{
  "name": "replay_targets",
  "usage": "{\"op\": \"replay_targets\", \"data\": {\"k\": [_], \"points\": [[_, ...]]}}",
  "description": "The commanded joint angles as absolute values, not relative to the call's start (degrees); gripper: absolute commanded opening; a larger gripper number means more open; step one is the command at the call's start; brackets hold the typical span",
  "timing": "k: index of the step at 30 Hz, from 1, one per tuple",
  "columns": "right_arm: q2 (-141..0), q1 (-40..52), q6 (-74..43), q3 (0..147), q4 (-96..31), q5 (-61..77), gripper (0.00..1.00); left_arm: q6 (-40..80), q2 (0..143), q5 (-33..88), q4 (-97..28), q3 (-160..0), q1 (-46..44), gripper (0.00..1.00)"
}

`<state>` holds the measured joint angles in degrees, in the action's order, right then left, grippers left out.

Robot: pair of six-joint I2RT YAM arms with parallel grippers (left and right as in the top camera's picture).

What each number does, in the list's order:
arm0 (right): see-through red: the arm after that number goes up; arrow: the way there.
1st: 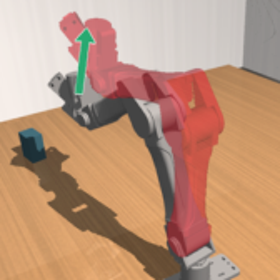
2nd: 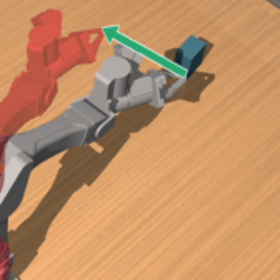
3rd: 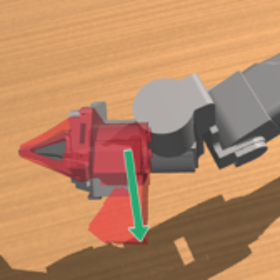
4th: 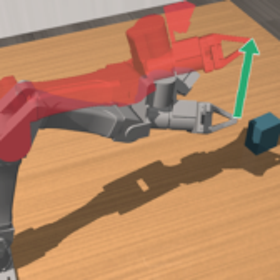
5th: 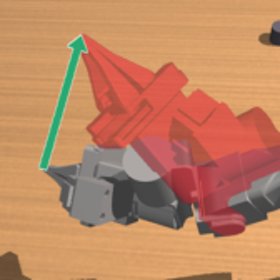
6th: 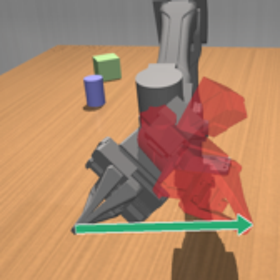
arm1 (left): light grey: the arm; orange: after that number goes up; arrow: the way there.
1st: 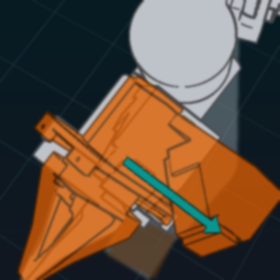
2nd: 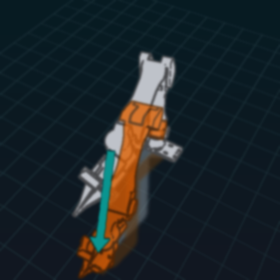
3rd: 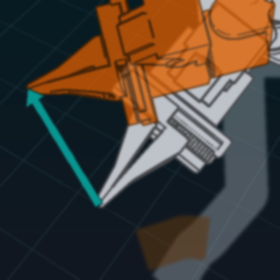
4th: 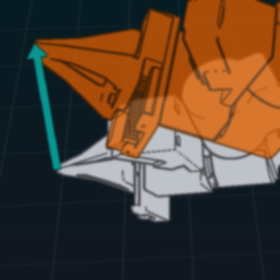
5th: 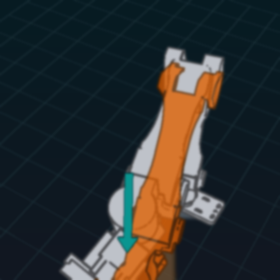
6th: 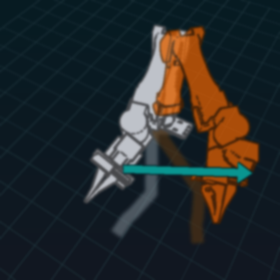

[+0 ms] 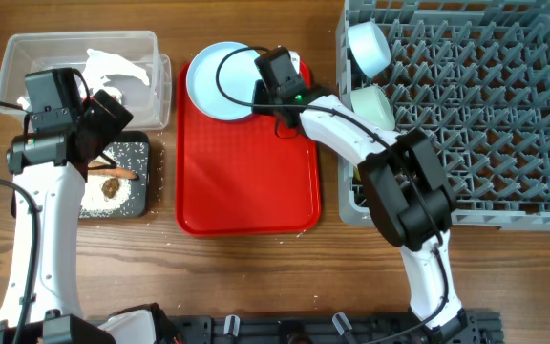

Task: Sort waste into correct bins and load items into the dishwasher rack
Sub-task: 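Grasp the light-blue plate with the right gripper and stand it in the rack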

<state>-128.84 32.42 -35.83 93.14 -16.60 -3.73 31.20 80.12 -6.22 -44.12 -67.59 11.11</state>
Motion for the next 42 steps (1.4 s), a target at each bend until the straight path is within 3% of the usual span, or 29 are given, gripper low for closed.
{"op": "replay_targets", "data": {"k": [1, 3, 6, 11, 12, 16, 19, 23, 28, 33, 37, 42], "points": [[-131.83, 32.6, -36.01, 93.27, -15.66, -4.67, 0.41, 31.97, 79.5, -7.14, -43.99, -68.38, 11.42, 1.0], [-132.22, 32.62, -35.99, 93.27, -15.64, -4.25, 0.38, 31.97, 79.5, -7.14, -43.99, -68.38, 11.42, 1.0], [-132.22, 32.62, -35.94, 93.25, -17.23, -3.99, 0.22, 31.97, 79.5, -7.14, -43.99, -68.38, 11.42, 1.0], [-132.11, 32.53, -34.7, 93.32, -27.53, 2.96, 0.13, 31.97, 79.5, -7.14, -43.99, -68.38, 11.42, 1.0], [-131.85, 32.53, -31.35, 93.32, -27.55, 5.19, 0.04, 31.97, 79.5, -7.14, -43.99, -68.38, 11.42, 1.0], [-125.82, 31.99, -21.04, 93.76, -28.45, 5.63, 0.04, 31.97, 79.5, -7.14, -43.99, -68.38, 11.42, 1.0], [-115.46, 30.68, -14.66, 93.76, -33.28, -5.58, 0.04, 31.97, 79.5, -7.14, -43.99, -68.38, 11.42, 1.0], [-98.17, 29.87, -10.44, 93.76, -37.28, -30.98, 0.04, 31.97, 79.5, -7.14, -43.99, -68.38, 11.42, 1.0], [-90.48, 26.68, -10.35, 93.73, -44.64, -64.9, 0.04, 31.97, 79.5, -7.14, -43.99, -68.38, 11.42, 1.0], [-90.65, 17.06, -5.67, 90.41, -46.44, -65.54, 0.04, 31.97, 79.5, -7.14, -43.99, -68.38, 11.42, 1.0], [-91.66, 11.44, 10.17, 85.36, -35.11, -53.12, 0.04, 31.97, 79.5, -7.14, -43.99, -68.38, 11.42, 1.0], [-98.65, 11.16, 21.85, 83.64, -25.52, -52.66, 0.04, 31.97, 79.5, -7.14, -43.99, -68.38, 11.42, 1.0]]}}
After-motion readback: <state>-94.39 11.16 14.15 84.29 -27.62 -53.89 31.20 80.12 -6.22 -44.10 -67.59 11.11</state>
